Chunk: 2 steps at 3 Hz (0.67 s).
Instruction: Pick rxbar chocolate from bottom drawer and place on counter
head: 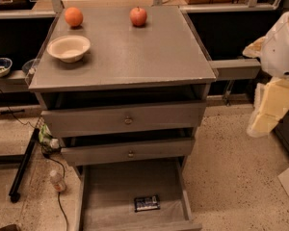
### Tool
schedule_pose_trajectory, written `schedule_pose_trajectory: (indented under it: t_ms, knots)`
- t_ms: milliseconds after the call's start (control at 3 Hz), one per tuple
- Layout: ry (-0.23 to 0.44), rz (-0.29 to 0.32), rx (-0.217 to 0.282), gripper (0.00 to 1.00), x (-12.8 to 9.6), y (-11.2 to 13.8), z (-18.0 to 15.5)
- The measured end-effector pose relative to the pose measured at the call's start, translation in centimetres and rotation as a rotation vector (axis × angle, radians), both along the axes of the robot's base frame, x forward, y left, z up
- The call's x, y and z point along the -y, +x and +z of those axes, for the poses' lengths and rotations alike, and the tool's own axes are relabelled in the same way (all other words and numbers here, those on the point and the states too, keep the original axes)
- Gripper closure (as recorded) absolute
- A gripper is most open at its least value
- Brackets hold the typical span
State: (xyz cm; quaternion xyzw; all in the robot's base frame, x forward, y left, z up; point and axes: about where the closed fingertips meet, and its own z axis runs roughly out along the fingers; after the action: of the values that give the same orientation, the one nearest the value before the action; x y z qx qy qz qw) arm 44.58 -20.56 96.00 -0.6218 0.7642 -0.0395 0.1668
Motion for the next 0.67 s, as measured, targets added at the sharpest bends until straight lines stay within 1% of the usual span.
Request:
schedule_pose_trajectory:
  t_ms: [333,667]
  knots:
    - [0.060,0.091,-0.052,0.00,-0.6,0.6,-3.5]
    - [0.091,0.154,-0.094,0.00,-1.0,0.8,-5.7]
